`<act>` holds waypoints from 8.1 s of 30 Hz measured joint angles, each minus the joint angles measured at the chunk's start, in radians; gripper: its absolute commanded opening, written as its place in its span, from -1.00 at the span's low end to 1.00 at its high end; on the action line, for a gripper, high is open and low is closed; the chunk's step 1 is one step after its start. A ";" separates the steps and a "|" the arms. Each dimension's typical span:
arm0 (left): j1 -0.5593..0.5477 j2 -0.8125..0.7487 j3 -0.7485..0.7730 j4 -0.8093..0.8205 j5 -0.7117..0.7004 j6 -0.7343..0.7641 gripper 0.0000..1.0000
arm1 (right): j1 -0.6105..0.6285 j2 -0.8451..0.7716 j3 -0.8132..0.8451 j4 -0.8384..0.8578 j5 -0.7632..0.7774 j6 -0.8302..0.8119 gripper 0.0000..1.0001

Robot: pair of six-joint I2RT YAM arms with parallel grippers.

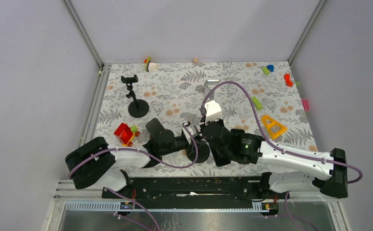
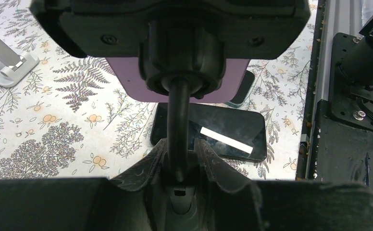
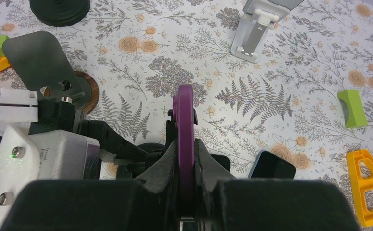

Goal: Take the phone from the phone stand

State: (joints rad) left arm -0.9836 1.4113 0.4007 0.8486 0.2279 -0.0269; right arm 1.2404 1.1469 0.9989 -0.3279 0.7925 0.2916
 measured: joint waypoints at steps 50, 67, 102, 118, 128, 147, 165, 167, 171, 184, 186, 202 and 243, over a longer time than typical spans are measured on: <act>-0.014 -0.063 -0.016 -0.053 0.163 -0.008 -1.00 | 0.055 -0.129 -0.030 0.049 -0.089 -0.002 0.45; 0.047 -0.117 0.029 -0.246 0.389 0.078 -1.00 | -0.084 -0.460 -0.140 0.108 -0.897 -0.185 0.61; 0.049 -0.181 0.064 -0.453 0.572 0.156 -1.00 | -0.299 -0.280 -0.207 0.172 -1.199 -0.411 0.77; 0.050 -0.181 0.064 -0.459 0.605 0.162 -1.00 | -0.308 -0.233 -0.207 0.205 -1.292 -0.417 0.47; 0.049 -0.181 0.065 -0.463 0.622 0.170 -1.00 | -0.314 -0.227 -0.224 0.325 -1.337 -0.362 0.71; 0.047 -0.188 0.065 -0.475 0.620 0.177 -1.00 | -0.319 -0.282 -0.295 0.364 -1.351 -0.314 0.73; 0.046 -0.192 0.064 -0.473 0.605 0.160 -0.28 | -0.323 -0.291 -0.305 0.370 -1.324 -0.287 -0.79; 0.045 -0.193 0.060 -0.458 0.595 0.136 0.33 | -0.324 -0.291 -0.313 0.385 -1.325 -0.285 -0.89; 0.046 -0.222 0.030 -0.396 0.565 0.087 0.98 | -0.324 -0.311 -0.340 0.418 -1.324 -0.271 -0.93; 0.045 -0.338 0.034 -0.422 0.573 0.091 0.96 | -0.324 -0.334 -0.356 0.421 -1.347 -0.279 -0.87; 0.045 -0.352 0.060 -0.462 0.577 0.106 0.81 | -0.324 -0.334 -0.356 0.420 -1.357 -0.283 -0.87; 0.048 -0.357 0.187 -0.692 0.590 0.180 0.36 | -0.324 -0.334 -0.357 0.421 -1.363 -0.290 -0.86; 0.049 -0.390 0.218 -0.787 0.506 0.167 -1.00 | -0.328 -0.321 -0.363 0.451 -1.358 -0.311 -0.87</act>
State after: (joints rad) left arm -0.9348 1.0210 0.6189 0.0616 0.7338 0.1402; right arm 0.9127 0.8257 0.6361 0.1234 -0.5655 -0.0193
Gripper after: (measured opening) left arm 0.330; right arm 0.787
